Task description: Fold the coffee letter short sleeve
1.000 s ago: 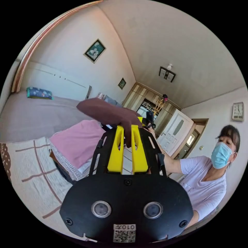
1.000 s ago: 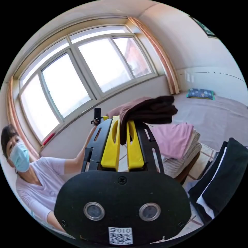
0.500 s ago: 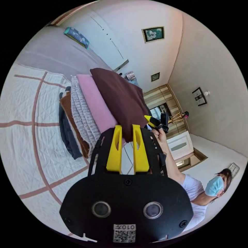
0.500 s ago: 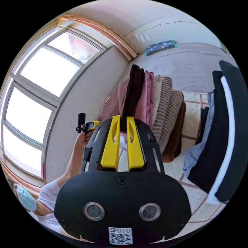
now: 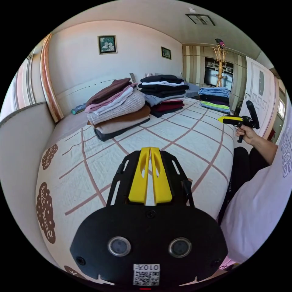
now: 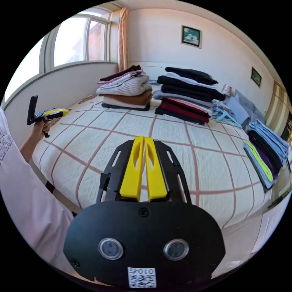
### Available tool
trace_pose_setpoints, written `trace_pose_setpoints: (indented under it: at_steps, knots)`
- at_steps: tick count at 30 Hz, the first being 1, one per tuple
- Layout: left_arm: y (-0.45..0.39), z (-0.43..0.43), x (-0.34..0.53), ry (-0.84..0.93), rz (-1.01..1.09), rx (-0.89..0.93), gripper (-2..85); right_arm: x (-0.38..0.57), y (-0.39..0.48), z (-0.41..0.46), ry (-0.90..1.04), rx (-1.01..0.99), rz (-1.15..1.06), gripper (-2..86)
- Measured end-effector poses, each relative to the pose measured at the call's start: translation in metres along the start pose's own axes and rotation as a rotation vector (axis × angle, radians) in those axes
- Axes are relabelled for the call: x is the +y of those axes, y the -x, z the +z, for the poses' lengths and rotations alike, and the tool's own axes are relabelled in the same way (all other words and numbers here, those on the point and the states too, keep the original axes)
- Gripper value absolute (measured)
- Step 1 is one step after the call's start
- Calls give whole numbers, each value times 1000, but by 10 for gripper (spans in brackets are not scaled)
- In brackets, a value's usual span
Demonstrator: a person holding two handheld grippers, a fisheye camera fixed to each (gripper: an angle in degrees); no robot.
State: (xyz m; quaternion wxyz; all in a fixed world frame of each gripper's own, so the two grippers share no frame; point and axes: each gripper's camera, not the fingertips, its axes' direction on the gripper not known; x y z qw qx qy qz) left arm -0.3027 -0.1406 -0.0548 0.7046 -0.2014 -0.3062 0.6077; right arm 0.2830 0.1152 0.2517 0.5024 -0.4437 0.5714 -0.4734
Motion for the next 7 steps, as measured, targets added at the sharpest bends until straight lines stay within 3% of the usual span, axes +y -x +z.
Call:
trace_pose_setpoints:
  at_steps: [3, 7]
  knots:
    - [-50, -22, -44, -40, 87, -61, -2, 39, 21, -41, -64, 116, 46, 20]
    - [-106, -48, -115, -187, 161, 30, -2, 64, 39, -79, -195, 170, 37, 23]
